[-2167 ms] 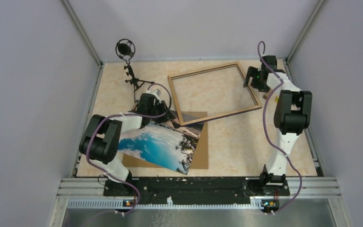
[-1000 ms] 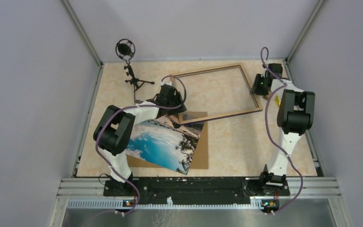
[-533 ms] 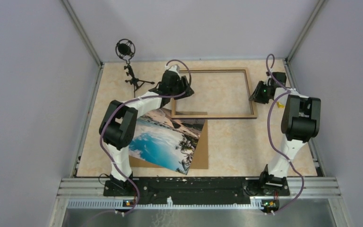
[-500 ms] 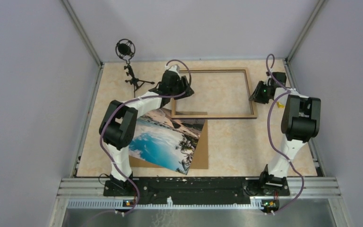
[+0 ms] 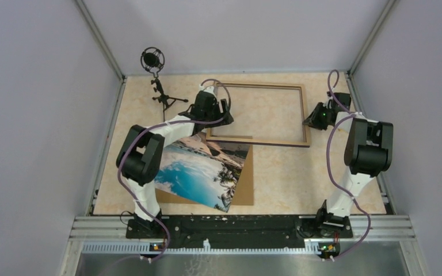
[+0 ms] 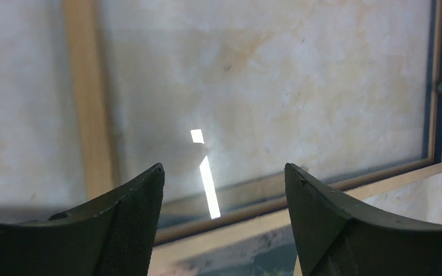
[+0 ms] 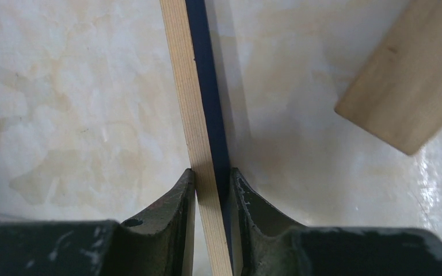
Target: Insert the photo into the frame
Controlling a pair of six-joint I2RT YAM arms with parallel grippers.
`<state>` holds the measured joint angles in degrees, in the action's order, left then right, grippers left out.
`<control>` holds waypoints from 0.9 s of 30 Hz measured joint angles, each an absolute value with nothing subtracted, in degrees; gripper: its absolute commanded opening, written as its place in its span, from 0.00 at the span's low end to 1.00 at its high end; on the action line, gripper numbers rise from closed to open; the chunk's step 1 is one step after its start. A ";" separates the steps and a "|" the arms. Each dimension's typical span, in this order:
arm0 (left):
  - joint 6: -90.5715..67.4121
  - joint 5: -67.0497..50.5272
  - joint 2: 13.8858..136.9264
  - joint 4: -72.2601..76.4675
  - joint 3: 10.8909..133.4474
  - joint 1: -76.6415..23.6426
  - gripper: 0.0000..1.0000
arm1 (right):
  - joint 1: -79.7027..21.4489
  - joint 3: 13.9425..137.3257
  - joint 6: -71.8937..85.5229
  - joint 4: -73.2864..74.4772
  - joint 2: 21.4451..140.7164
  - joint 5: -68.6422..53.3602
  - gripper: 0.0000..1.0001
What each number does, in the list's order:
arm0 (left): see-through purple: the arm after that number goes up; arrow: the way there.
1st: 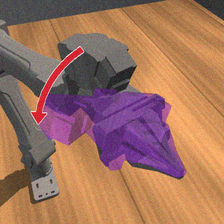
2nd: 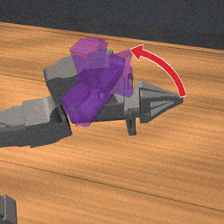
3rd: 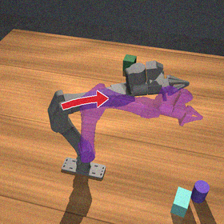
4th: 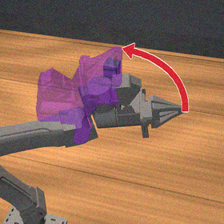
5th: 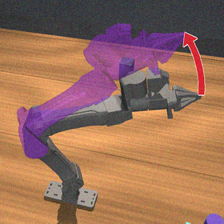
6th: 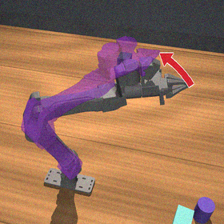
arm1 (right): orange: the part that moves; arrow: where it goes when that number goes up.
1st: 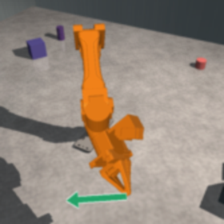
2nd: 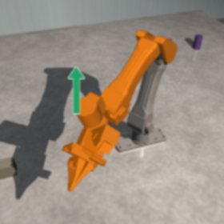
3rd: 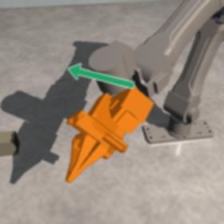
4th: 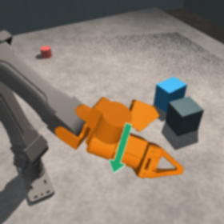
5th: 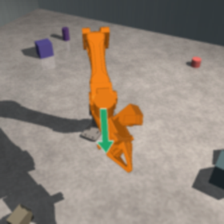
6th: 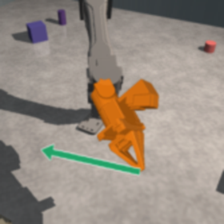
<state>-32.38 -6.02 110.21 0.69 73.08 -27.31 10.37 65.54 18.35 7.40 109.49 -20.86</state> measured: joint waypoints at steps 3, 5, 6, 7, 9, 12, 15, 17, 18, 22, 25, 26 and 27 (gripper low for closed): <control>-33.65 -3.95 104.68 -1.54 67.99 -27.07 0.85 | 11.20 63.00 19.84 6.61 107.81 -20.60 0.00; -35.40 -2.28 101.51 -3.09 65.87 -26.94 0.89 | 11.51 61.82 21.21 5.98 107.04 -20.01 0.00; -36.27 -1.39 100.01 -3.53 64.73 -26.92 0.91 | 11.60 61.14 21.82 5.45 106.69 -19.55 0.00; -36.88 -0.73 98.85 -3.86 63.79 -26.87 0.92 | 11.70 60.36 22.68 4.69 106.21 -19.18 0.00; -38.28 0.03 96.40 -4.14 61.34 -26.81 0.93 | 12.03 58.54 24.25 3.42 105.06 -18.33 0.00; -40.40 -0.58 94.39 -4.16 58.43 -26.70 0.94 | 12.99 55.79 26.61 1.93 103.18 -17.06 0.00; -42.09 -2.52 94.96 -3.92 57.89 -26.70 0.93 | 13.93 54.28 28.27 1.26 102.04 -15.81 0.00; -43.13 -4.08 96.16 -2.92 57.93 -26.70 0.93 | 14.35 53.58 29.26 0.73 101.54 -14.87 0.00; -43.62 -4.84 97.08 -2.33 57.95 -26.70 0.92 | 14.46 53.47 29.63 0.67 101.43 -14.55 0.00; -45.17 -6.92 100.18 -0.45 57.95 -26.70 0.92 | 14.68 53.36 30.00 0.27 101.49 -14.55 0.00; -45.63 -7.66 100.82 0.05 57.95 -26.70 0.92 | 14.92 54.37 29.12 0.67 102.32 -15.73 0.11; -45.65 -7.84 100.79 0.08 57.93 -26.70 0.92 | 15.03 54.83 28.62 0.80 102.69 -16.19 0.18; -45.60 -7.94 100.75 0.36 57.93 -26.70 0.92 | 15.11 55.09 28.36 0.82 102.83 -16.64 0.27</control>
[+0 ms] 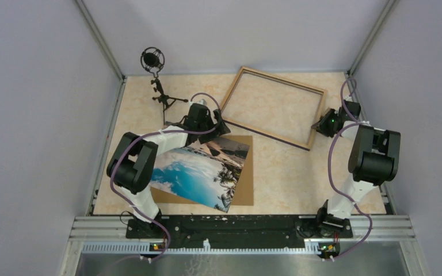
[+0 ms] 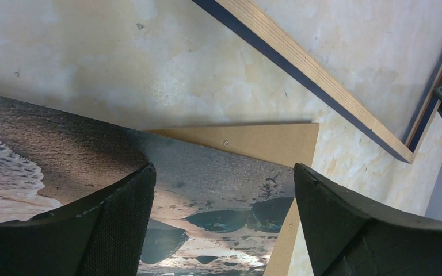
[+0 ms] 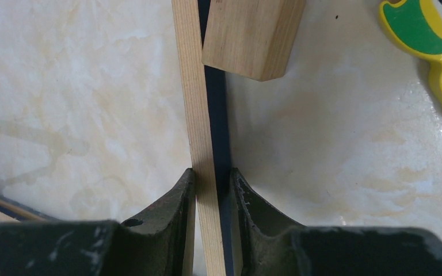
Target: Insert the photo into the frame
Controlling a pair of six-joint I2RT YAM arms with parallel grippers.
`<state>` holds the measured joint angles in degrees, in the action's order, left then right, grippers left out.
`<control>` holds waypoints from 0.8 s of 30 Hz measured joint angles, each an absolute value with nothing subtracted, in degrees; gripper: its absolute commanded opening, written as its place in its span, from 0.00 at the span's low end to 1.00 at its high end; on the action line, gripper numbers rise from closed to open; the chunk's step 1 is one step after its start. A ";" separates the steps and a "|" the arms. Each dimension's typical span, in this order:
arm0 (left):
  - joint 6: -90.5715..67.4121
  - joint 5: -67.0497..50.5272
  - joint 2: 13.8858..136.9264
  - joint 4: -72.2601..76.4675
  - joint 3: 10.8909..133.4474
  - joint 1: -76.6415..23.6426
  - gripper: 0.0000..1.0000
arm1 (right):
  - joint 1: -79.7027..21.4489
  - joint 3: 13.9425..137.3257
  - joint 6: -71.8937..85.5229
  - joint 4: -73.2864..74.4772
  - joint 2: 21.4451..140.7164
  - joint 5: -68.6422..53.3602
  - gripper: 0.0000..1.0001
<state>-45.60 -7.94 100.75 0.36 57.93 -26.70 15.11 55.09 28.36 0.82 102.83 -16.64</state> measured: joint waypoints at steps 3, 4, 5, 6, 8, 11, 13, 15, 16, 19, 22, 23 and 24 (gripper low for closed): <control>-44.95 -7.84 100.05 0.23 57.45 -26.70 0.93 | 14.85 55.31 27.09 1.19 102.89 -17.47 0.53; -44.47 -7.55 99.09 -0.36 56.90 -26.70 0.93 | 14.66 55.72 26.65 1.83 102.78 -17.96 0.58; -43.83 -7.11 97.65 -1.26 56.23 -26.70 0.94 | 14.09 56.66 25.74 3.22 102.43 -17.89 0.62; -43.31 -6.66 96.18 -1.85 55.57 -26.70 0.94 | 13.63 57.28 25.12 4.54 102.00 -17.34 0.66; -42.13 -6.09 91.92 -3.22 53.65 -26.70 0.95 | 12.67 58.37 23.35 8.47 100.27 -15.40 0.77; -40.36 -5.10 83.70 -6.00 50.70 -26.70 0.97 | 11.38 59.64 20.86 15.57 95.64 -10.41 0.89; -39.13 -4.86 77.91 -7.86 49.04 -26.70 0.98 | 10.46 60.16 19.29 19.92 90.35 -5.93 0.94; -38.24 -4.86 73.52 -9.61 47.97 -26.70 0.98 | 9.47 60.10 18.55 22.68 84.68 -3.46 0.96; -37.82 -4.86 71.83 -10.31 47.51 -26.70 0.98 | 8.38 59.86 18.44 23.62 81.21 -3.29 0.97; -37.36 -5.13 67.57 -11.51 44.86 -26.70 0.98 | 2.66 56.25 19.35 22.94 71.13 -5.93 0.98; -37.78 -6.76 65.34 -11.57 40.01 -26.65 0.98 | -7.03 50.72 22.20 22.33 64.49 -11.55 0.98; -38.04 -7.49 65.23 -11.57 38.65 -26.65 0.98 | -10.37 49.15 23.42 21.96 63.99 -13.19 0.97; -38.52 -8.49 65.23 -11.38 37.01 -26.65 0.98 | -13.28 47.68 24.77 21.43 63.96 -14.20 0.97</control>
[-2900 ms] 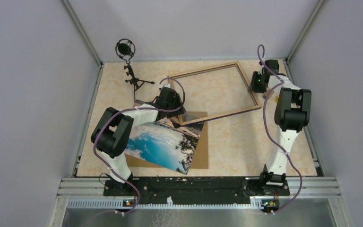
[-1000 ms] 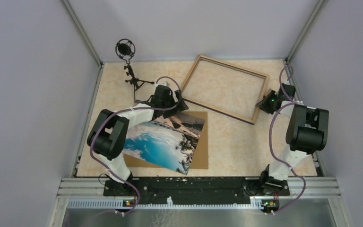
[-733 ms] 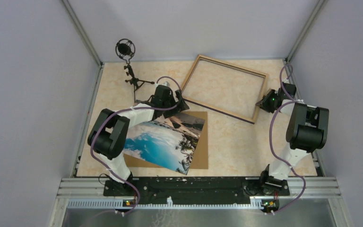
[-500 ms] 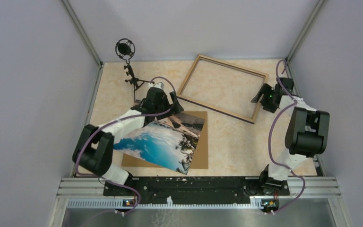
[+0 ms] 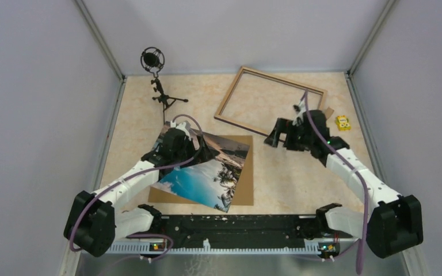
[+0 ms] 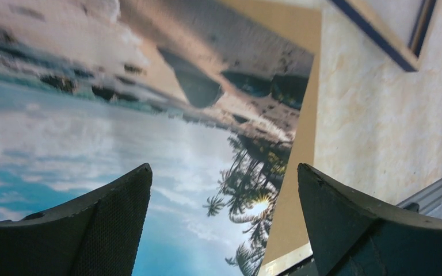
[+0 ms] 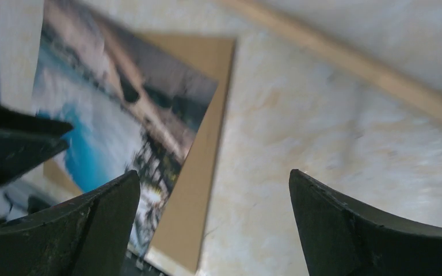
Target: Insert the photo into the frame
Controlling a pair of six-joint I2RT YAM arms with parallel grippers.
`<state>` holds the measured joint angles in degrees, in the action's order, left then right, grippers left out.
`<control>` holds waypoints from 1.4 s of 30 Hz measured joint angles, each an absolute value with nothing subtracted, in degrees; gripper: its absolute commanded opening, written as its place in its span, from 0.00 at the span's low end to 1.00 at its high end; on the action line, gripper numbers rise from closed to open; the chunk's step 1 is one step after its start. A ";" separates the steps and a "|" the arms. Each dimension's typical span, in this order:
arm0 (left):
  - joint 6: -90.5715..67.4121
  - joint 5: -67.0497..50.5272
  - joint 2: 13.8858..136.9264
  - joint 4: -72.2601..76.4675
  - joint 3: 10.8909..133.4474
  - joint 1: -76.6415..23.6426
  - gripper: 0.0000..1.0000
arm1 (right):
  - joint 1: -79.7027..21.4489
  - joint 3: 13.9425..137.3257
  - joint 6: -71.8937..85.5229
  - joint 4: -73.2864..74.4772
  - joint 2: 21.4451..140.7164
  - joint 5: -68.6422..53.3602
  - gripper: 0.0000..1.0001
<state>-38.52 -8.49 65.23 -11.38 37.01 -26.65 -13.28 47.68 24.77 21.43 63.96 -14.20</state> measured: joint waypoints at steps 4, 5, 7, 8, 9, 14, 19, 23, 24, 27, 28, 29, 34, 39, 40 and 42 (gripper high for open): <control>-41.32 -11.84 65.28 -9.87 30.37 -26.65 0.98 | -26.65 41.06 32.23 17.69 65.71 -16.67 0.91; -42.35 -12.56 65.25 -8.93 28.34 -26.65 0.98 | -29.91 40.03 34.15 16.53 66.70 -17.06 0.88; -44.27 -13.65 64.99 -6.83 24.93 -26.65 0.98 | -36.27 38.59 38.09 13.13 69.19 -17.23 0.79; -45.45 -14.35 63.86 -4.78 23.79 -26.52 0.98 | -38.76 38.13 40.14 11.16 70.50 -17.26 0.76; -46.33 -14.61 62.96 -3.01 22.68 -26.55 0.98 | -40.95 37.41 42.26 8.56 71.88 -17.50 0.75; -48.75 -15.00 62.26 1.48 20.05 -26.52 0.98 | -43.29 32.16 51.44 -3.18 76.27 -17.63 0.75; -49.91 -15.31 62.00 5.28 18.20 -26.50 0.98 | -43.27 30.04 57.10 -9.52 78.65 -17.17 0.76; -49.95 -15.27 61.23 6.22 17.37 -26.50 0.98 | -43.29 29.06 59.70 -13.04 80.16 -16.47 0.77; -50.00 -15.27 61.23 6.39 17.30 -26.50 0.98 | -43.29 28.69 60.07 -13.72 80.73 -16.05 0.77; -50.15 -15.27 61.23 6.74 17.10 -26.50 0.98 | -43.29 27.68 61.23 -16.01 82.48 -15.42 0.77; -50.28 -15.27 61.23 6.87 17.06 -26.50 0.98 | -43.27 27.62 61.82 -16.95 82.91 -15.44 0.77; -50.33 -15.27 61.23 7.01 16.97 -26.50 0.98 | -43.33 27.62 62.26 -18.17 83.20 -15.18 0.77; -50.50 -15.25 61.23 7.62 16.71 -26.50 0.98 | -43.33 26.22 65.34 -23.40 84.47 -13.58 0.77; -50.72 -15.25 61.21 8.10 16.47 -26.50 0.97 | -43.33 24.53 68.77 -29.69 86.35 -13.04 0.77; -50.72 -15.27 61.21 8.25 16.38 -26.50 0.97 | -43.33 24.25 69.23 -30.79 86.67 -13.02 0.77; -50.72 -15.25 61.21 8.43 16.34 -26.50 0.97 | -43.33 23.97 70.15 -32.49 87.39 -13.04 0.77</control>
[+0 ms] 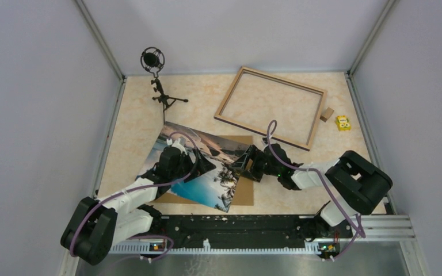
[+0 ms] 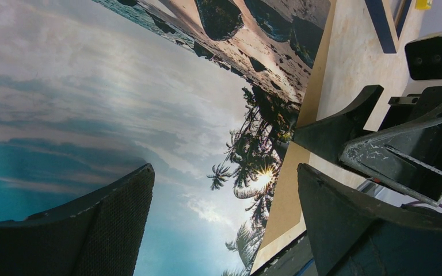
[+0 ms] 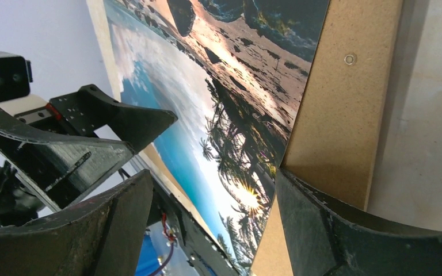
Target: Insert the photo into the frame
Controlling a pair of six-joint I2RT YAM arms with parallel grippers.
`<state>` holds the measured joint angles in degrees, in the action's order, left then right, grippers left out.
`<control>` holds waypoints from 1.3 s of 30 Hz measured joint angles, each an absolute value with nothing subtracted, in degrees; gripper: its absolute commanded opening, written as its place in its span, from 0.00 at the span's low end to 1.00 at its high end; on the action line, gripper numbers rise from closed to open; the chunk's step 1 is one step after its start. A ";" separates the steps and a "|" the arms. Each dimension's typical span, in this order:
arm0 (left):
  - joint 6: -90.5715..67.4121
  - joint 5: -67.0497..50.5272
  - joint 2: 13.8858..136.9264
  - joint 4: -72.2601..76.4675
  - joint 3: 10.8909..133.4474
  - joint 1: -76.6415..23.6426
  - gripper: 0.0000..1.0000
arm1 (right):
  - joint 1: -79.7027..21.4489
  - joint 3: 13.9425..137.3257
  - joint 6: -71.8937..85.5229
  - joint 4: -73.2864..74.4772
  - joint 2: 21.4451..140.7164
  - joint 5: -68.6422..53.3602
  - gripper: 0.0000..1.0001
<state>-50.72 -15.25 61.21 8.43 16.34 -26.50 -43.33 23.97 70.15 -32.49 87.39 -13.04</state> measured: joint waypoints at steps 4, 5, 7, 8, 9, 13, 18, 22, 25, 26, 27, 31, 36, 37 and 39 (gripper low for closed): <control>-50.70 -14.92 61.21 8.84 16.27 -26.50 0.97 | -43.33 23.97 71.22 -36.53 89.58 -13.39 0.76; -50.70 -14.90 61.21 8.88 16.27 -26.50 0.97 | -43.33 23.97 71.55 -38.02 90.35 -13.65 0.76; -50.70 -14.70 61.23 8.91 16.25 -26.50 0.97 | -43.33 23.51 72.18 -41.15 91.72 -14.09 0.76; -50.70 -14.68 61.23 8.91 16.25 -26.50 0.97 | -43.31 23.14 72.47 -42.48 92.12 -14.26 0.76; -50.68 -14.59 61.23 8.93 16.25 -26.50 0.97 | -43.31 22.76 72.66 -43.59 92.36 -14.35 0.76; -50.65 -14.57 61.21 8.93 16.23 -26.50 0.98 | -43.27 21.82 73.10 -45.45 92.40 -14.50 0.79; -50.24 -14.66 61.23 8.91 16.25 -26.50 0.98 | -43.86 23.40 69.82 -36.38 88.62 -14.68 0.82; -50.09 -14.70 61.23 8.93 16.25 -26.50 0.98 | -48.58 24.80 67.31 -26.57 84.55 -14.13 0.82; -50.37 -14.57 60.95 8.95 16.14 -26.50 0.97 | -54.28 24.88 67.68 -24.34 83.72 -13.80 0.82; -50.52 -14.48 60.60 9.04 15.90 -26.50 0.97 | -55.90 24.88 68.23 -24.38 83.72 -13.74 0.82; -50.65 -14.35 60.34 9.10 15.68 -26.50 0.97 | -57.78 24.86 69.01 -24.45 83.79 -13.45 0.81; -50.94 -14.09 59.61 9.15 15.22 -26.50 0.97 | -64.25 24.84 73.17 -27.29 85.73 -11.62 0.80; -50.96 -14.09 59.61 9.15 15.22 -26.50 0.97 | -69.65 24.88 78.94 -31.24 89.19 -7.31 0.77; -50.96 -14.09 59.61 9.15 15.22 -26.50 0.97 | -70.57 24.86 80.12 -32.34 89.86 -6.39 0.76; -50.96 -14.09 59.61 9.15 15.20 -26.50 0.97 | -71.81 24.84 82.04 -34.48 91.13 -5.08 0.76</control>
